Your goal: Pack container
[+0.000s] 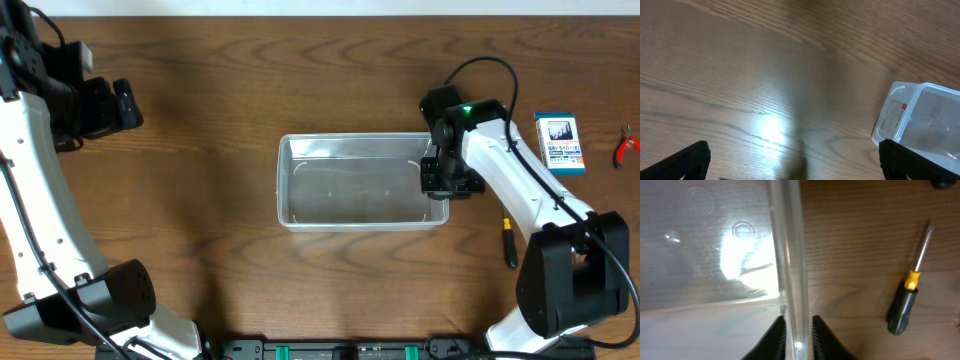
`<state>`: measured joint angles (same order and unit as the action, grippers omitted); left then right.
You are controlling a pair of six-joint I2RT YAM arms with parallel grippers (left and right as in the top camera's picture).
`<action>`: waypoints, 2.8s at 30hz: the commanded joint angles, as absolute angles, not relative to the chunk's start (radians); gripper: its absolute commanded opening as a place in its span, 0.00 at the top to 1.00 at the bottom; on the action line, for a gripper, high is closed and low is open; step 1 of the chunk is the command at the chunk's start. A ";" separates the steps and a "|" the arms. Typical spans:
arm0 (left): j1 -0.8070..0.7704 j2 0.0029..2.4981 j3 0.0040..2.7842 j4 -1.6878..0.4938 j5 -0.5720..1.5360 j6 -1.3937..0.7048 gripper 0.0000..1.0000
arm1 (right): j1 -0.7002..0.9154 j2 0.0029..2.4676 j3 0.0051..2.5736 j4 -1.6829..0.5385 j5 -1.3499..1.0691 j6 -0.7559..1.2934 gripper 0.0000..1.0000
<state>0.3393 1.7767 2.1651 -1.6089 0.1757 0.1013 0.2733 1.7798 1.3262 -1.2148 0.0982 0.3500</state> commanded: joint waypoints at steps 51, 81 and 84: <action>0.344 1.777 2.164 -1.648 0.168 0.092 0.02 | 0.267 1.765 1.465 -1.168 0.003 0.351 0.83; 0.231 1.773 2.149 -1.686 0.487 0.204 0.02 | 0.266 1.765 1.465 -1.096 0.110 0.181 0.01; 0.226 1.773 2.147 -1.689 0.491 0.194 0.02 | 0.266 1.765 1.466 -1.088 0.117 0.181 0.01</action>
<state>0.2325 1.7767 2.1544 -1.6115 0.4713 0.2058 0.2733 1.7798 1.4475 -1.0939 0.0883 0.1928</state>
